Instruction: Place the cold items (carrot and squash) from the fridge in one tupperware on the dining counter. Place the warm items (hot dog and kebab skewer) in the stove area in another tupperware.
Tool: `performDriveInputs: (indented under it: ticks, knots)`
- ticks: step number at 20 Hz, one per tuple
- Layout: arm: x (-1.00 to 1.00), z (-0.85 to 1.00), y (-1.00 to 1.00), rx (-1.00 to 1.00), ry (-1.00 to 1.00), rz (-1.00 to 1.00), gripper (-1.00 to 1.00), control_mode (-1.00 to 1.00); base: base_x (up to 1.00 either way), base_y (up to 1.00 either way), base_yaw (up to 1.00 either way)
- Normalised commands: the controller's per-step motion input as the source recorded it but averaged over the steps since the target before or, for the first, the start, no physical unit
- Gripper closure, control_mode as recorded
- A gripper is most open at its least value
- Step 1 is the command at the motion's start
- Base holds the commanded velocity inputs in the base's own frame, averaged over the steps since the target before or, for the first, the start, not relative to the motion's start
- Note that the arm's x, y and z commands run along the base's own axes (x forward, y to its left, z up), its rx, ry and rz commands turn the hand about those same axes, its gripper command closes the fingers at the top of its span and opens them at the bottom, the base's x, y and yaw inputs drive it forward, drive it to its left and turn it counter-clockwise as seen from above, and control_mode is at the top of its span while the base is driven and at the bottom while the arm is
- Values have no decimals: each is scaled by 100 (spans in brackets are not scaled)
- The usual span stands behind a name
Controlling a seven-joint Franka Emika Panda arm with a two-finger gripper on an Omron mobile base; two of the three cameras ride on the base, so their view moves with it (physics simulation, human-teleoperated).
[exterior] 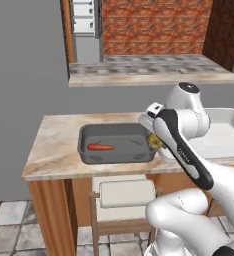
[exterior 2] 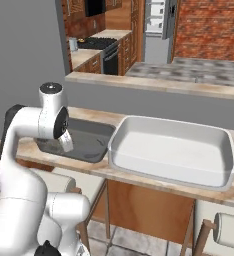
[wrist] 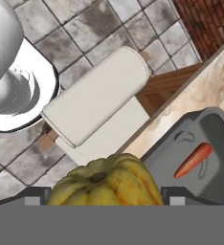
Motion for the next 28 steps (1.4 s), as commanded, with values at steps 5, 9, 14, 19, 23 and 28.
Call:
performDriveInputs:
  ticks: [5,9,14,19,23,28]
  knots:
    - [85,-35,0,0,6,5,100,-100,0,0,0]
    - [75,-48,1,0,6,1,100,-100,0,0,0]
    - [61,-51,3,0,0,0,100,-100,0,0,0]
    - [52,-48,7,0,0,0,100,-100,0,0,0]
    - [44,-46,8,0,0,0,100,-100,0,0,0]
    - [43,-34,6,0,0,0,100,-100,0,0,0]
